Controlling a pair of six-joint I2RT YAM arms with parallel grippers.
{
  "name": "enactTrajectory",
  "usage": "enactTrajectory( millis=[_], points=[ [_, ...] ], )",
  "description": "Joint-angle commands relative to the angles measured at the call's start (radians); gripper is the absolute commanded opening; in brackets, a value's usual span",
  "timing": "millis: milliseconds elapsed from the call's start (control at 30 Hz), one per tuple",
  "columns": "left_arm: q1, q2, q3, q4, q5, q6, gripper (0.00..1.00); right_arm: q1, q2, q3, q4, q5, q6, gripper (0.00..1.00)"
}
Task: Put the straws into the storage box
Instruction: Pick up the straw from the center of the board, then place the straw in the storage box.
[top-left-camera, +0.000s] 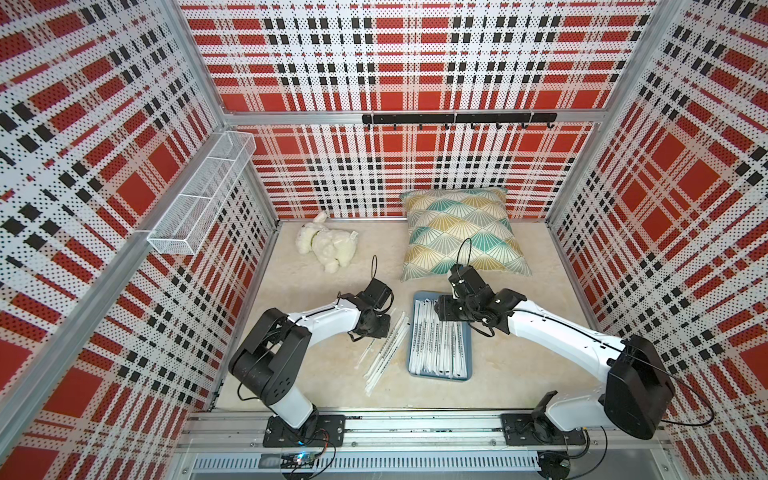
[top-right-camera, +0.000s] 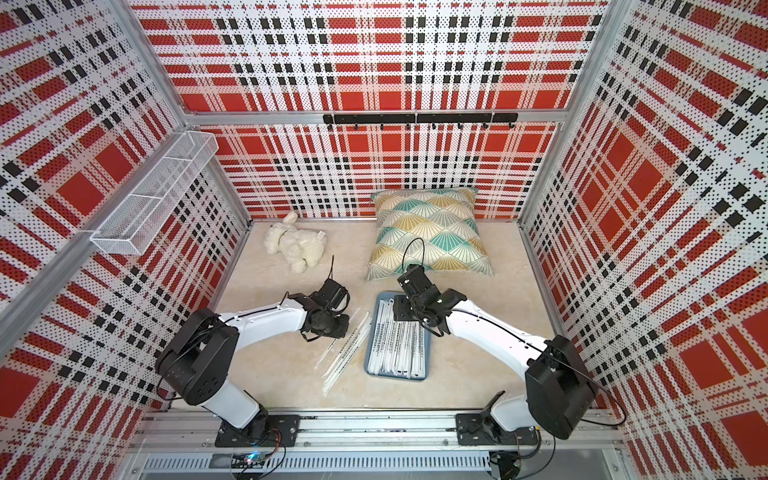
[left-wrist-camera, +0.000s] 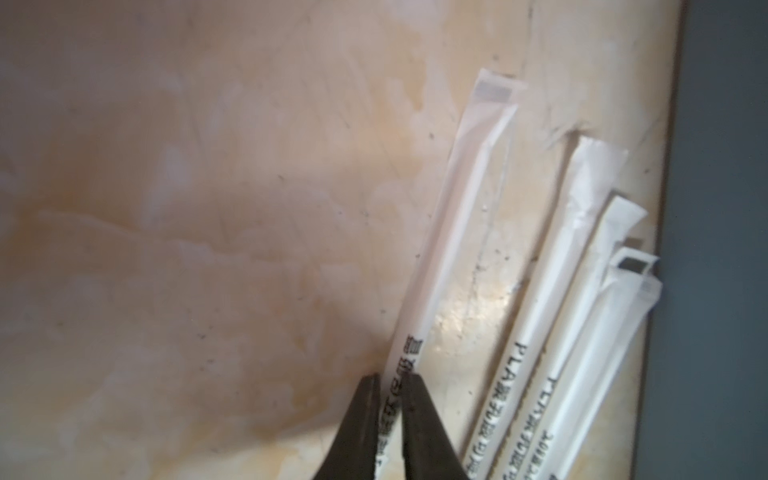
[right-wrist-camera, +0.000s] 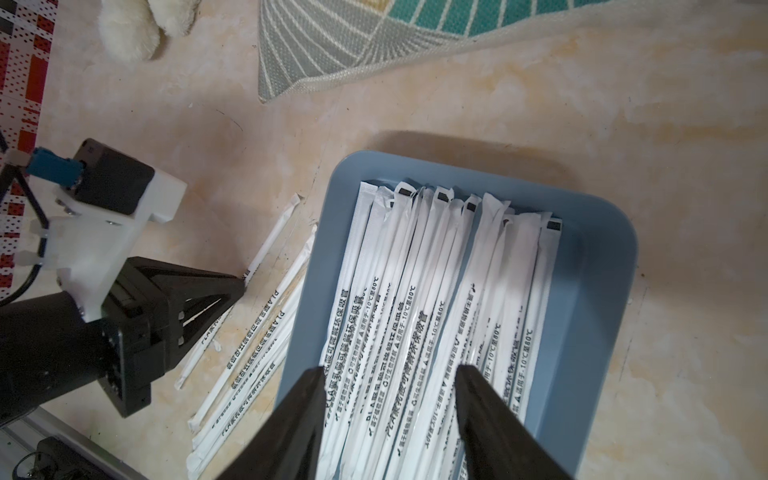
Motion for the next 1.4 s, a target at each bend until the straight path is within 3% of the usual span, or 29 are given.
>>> enactTrajectory(
  millis=[0,367,500,567,667,733,900,1367],
  points=[
    [0.012,0.011,-0.015,0.002,-0.023,0.011,0.13,0.010,0.007,0.037,-0.004,0.007,-0.007,0.57],
    [0.015,0.005,0.014,-0.004,-0.025,0.006,0.00,0.009,0.004,0.052,-0.015,0.014,-0.013,0.57],
    [0.011,-0.061,0.115,-0.088,-0.140,-0.006,0.00,0.009,0.002,0.060,-0.028,0.024,-0.022,0.56],
    [-0.036,-0.095,0.197,-0.131,-0.199,-0.049,0.00,0.009,-0.002,0.063,-0.036,0.039,-0.028,0.56],
    [-0.138,-0.119,0.254,-0.091,-0.121,-0.175,0.00,-0.004,-0.017,0.064,-0.046,0.066,-0.033,0.56],
    [-0.206,-0.119,0.234,0.003,-0.057,-0.279,0.00,-0.020,-0.033,0.058,-0.042,0.070,-0.033,0.56],
    [-0.308,-0.075,0.138,0.246,-0.041,-0.492,0.00,-0.052,-0.059,0.048,-0.044,0.073,-0.036,0.56],
    [-0.358,0.101,0.106,0.249,-0.209,-0.484,0.00,-0.055,-0.063,0.016,-0.027,0.037,-0.029,0.56]
  ],
)
